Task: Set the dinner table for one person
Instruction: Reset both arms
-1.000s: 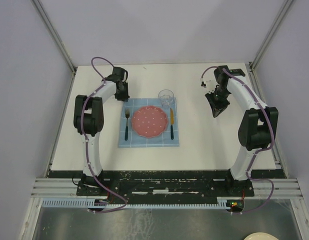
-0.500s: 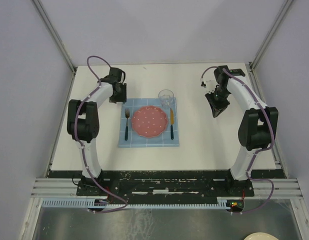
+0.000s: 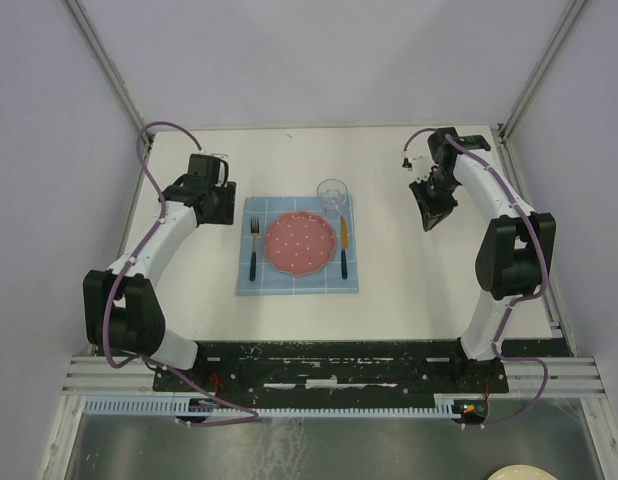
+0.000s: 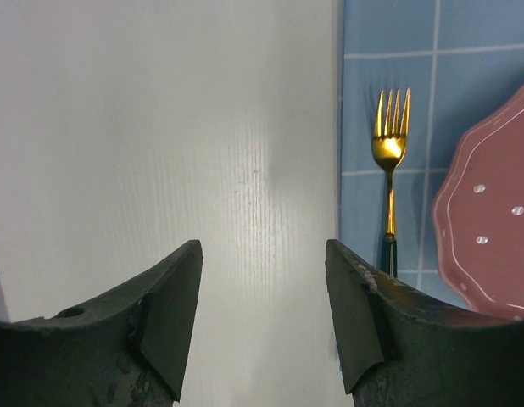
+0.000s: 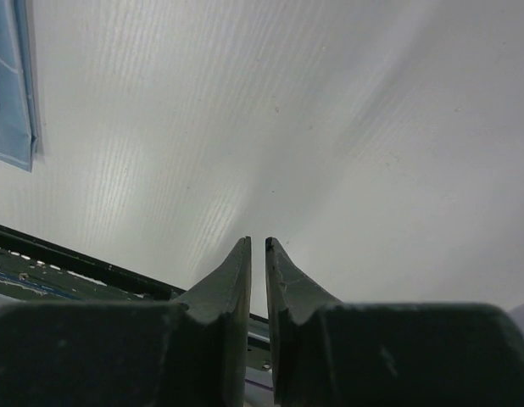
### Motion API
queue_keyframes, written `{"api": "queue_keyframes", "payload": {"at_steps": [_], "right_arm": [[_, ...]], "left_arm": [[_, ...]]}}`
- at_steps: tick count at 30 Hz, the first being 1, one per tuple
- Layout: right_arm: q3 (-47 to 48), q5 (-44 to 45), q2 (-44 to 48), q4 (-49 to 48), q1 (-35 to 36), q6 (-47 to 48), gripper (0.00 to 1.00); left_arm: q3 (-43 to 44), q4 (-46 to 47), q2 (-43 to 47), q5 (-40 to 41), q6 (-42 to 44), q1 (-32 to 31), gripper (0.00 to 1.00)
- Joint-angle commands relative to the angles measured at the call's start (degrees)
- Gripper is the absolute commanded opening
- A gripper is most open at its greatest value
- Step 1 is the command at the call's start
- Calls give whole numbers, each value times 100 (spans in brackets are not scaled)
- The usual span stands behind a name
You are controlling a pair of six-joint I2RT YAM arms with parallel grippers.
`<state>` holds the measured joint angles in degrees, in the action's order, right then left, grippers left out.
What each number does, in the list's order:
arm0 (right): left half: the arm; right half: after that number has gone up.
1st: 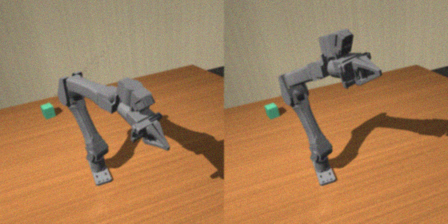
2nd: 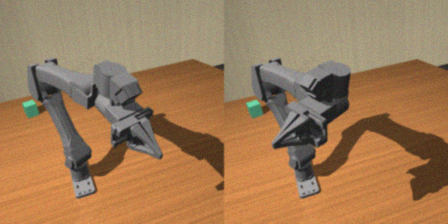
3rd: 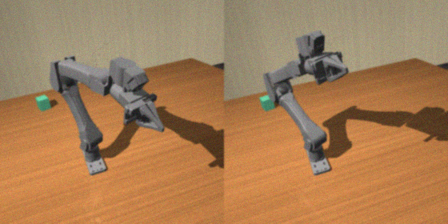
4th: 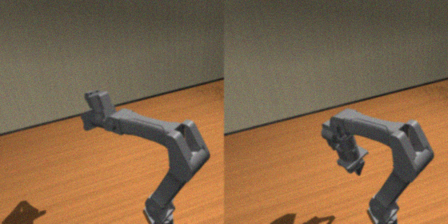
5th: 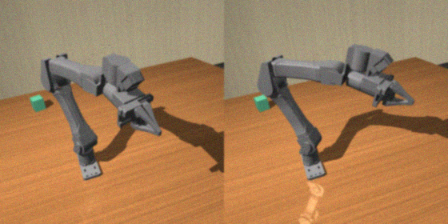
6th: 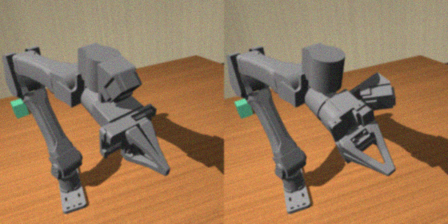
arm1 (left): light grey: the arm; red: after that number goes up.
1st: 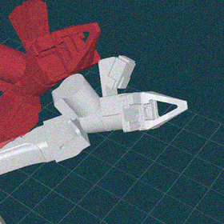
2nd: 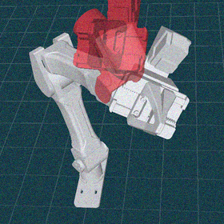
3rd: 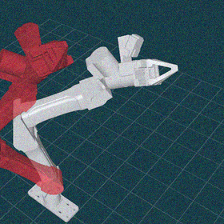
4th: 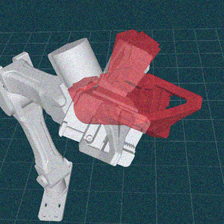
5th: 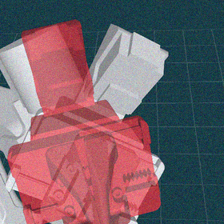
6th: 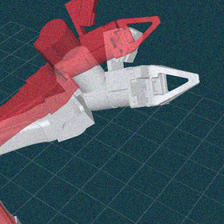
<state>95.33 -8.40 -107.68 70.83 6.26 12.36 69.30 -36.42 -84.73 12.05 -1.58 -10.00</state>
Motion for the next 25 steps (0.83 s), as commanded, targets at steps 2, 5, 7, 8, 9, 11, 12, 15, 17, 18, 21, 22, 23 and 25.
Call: {"api": "queue_keyframes", "payload": {"at_steps": [2, 5, 7, 8, 9, 11, 12, 15, 17, 18, 21, 22, 23, 25], "right_arm": [[407, -323, -73, 49, -20, -102, 20], [455, -402, -78, 85, -21, -77, 20], [374, -410, -54, 52, -20, -68, 20], [314, -415, -31, 23, -19, -79, 20], [260, -423, -3, 1, -24, -80, 20], [155, -453, 30, -36, -20, -85, 20], [96, -449, 54, -66, -20, -89, 20], [-98, -434, 118, -133, -24, -94, 20], [-165, -444, 159, -170, -20, -81, 20], [-188, -450, 180, -178, -24, -50, 20], [-331, -688, 317, -208, -20, 202, 16], [-371, -724, 352, -238, -20, 220, 16], [-389, -732, 382, -263, -20, 211, 16], [-409, -711, 396, -297, -20, 159, 17]], "left_arm": [[-221, 97, -162, -15, 67, 41, 67], [-247, 163, -213, -71, 31, 40, 67], [-254, 226, -253, -69, 71, 33, 67], [-240, 246, -282, -75, 94, 38, 68], [-217, 257, -334, -109, 123, 39, 68], [-124, 240, -456, -166, 158, 42, 68], [-13, 199, -538, -168, 151, 40, 67], [357, 39, -806, -194, 120, 57, 67], [501, 4, -893, -250, 98, 52, 67], [538, 16, -927, -298, 109, 56, 67], [652, -17, -1067, -396, 171, 52, 67], [693, -45, -1111, -423, 203, 62, 67], [739, -75, -1142, -451, 218, 68, 66], [769, -86, -1145, -513, 188, 61, 66]]}}
